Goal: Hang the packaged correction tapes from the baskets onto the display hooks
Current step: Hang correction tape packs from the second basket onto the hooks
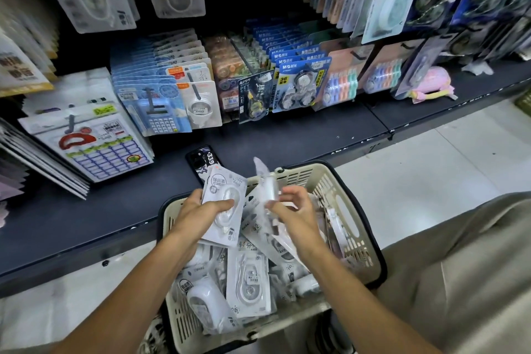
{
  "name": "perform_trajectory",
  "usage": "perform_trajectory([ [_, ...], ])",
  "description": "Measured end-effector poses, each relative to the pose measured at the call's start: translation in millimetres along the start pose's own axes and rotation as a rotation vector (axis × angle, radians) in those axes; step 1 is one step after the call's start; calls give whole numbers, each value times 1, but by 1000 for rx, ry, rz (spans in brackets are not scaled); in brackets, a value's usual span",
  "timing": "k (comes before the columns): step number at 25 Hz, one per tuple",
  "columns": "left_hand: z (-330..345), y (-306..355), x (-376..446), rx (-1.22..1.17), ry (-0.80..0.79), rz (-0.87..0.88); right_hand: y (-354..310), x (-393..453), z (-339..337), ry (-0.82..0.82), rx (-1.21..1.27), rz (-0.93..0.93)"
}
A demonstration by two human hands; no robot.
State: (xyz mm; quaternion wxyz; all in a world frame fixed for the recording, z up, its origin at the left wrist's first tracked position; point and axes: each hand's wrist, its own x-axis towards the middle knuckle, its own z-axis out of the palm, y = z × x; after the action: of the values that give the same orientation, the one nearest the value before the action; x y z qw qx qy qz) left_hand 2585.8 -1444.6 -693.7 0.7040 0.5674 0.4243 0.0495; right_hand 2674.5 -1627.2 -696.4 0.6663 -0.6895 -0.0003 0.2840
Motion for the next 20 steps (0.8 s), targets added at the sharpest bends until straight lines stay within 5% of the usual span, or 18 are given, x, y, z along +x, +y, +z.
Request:
perform_trajectory([
  [2,6,2,-2,-3,-40,14,-6,-14,26,-114,-44,-65],
  [7,7,15,-9,-115,-192,-99,-17,-30,42,-104,-193,-183],
  [10,5,11,-10,-49,-116,-12,-20,-20,27,-292,-199,-292],
  [12,2,15,-10,-79,-69,8,-19,-2,-1,-106,-203,-214],
  [15,2,25,-10,-96,-54,31,-1,23,-68,330,-813,58],
  [17,3,27,-12,-83,-60,43,19,22,-90,320,-1202,226],
  [20,5,21,-13,-9,-3,65,23,17,-84,361,-1409,14],
])
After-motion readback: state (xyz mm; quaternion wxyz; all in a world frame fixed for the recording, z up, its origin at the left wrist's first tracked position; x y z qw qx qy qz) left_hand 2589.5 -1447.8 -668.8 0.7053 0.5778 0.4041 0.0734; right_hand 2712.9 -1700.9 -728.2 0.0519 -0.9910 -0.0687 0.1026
